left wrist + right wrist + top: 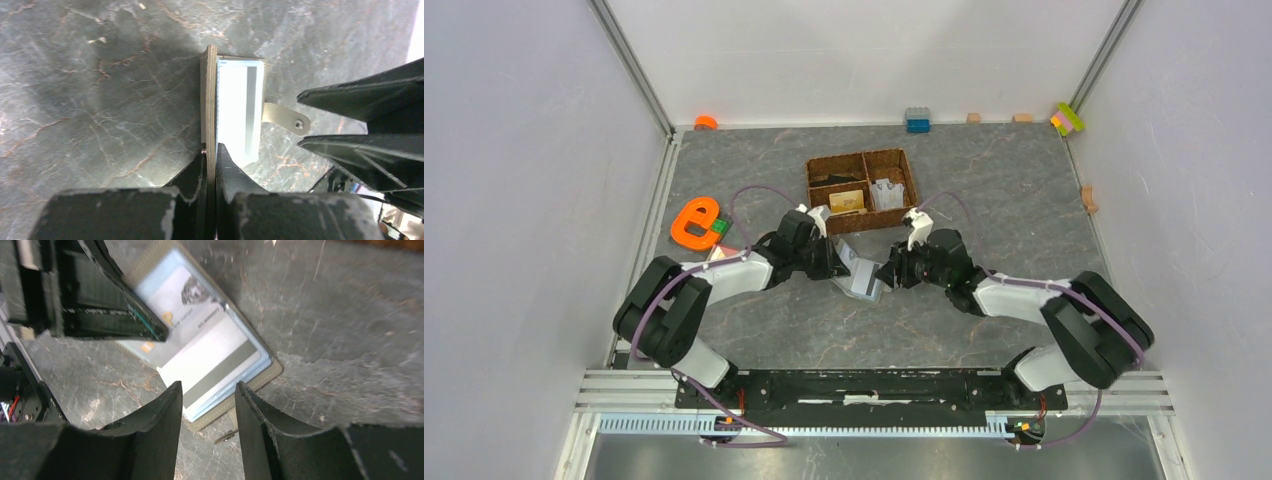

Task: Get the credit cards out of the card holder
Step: Remove the credit card from the card holder.

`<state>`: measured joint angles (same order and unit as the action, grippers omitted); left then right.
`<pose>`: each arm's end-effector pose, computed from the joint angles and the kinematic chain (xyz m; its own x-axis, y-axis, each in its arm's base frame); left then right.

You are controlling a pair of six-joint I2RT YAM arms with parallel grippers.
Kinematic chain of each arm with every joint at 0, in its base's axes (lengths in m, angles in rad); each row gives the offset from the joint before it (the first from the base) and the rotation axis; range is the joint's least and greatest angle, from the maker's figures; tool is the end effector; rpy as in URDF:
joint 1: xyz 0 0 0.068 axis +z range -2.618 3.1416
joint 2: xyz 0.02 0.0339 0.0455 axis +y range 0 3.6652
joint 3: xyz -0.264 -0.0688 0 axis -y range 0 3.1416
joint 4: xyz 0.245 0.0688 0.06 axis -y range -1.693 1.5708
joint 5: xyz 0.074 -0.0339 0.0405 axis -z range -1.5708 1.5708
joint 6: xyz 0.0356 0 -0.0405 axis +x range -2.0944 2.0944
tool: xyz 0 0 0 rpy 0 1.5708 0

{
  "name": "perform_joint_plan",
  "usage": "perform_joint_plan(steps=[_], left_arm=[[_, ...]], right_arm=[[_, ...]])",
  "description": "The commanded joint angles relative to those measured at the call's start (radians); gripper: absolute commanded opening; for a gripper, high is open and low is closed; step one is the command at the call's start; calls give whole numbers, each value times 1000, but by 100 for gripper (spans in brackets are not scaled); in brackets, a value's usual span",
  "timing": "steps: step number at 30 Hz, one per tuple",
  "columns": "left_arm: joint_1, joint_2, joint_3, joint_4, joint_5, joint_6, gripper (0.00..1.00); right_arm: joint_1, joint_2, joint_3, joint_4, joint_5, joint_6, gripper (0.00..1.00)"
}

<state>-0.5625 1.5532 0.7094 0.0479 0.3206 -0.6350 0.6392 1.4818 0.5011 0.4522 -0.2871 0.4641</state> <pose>0.2465 -0.1686 0.1573 -0.8975 -0.0997 -0.4297 0.1991 0.7777 -0.5963 0.2156 0.1728 0.1517 -0.7058 0.0103 -0.7083 -0.5060 0.6925 0.5142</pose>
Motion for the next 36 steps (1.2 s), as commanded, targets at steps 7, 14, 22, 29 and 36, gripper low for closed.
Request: perform_joint_plan(steps=[7,14,22,29,36], left_arm=[[6,-100,-107,344,223,-103,2],[5,-114,-189,641,336,-229,2],[5,-154,-236,759,350,-267,2],[5,-37,-225,931,441,-376,2],[5,33,-219,1040,485,-441,2]], right_arm=[[-4,-104,-55,181,-116,20,45],[-13,-38,-63,270,-188,97,47],[-60,-23,-116,389,-245,187,51],[-76,-6,-158,588,-331,288,46],[-76,13,-181,732,-380,370,37]])
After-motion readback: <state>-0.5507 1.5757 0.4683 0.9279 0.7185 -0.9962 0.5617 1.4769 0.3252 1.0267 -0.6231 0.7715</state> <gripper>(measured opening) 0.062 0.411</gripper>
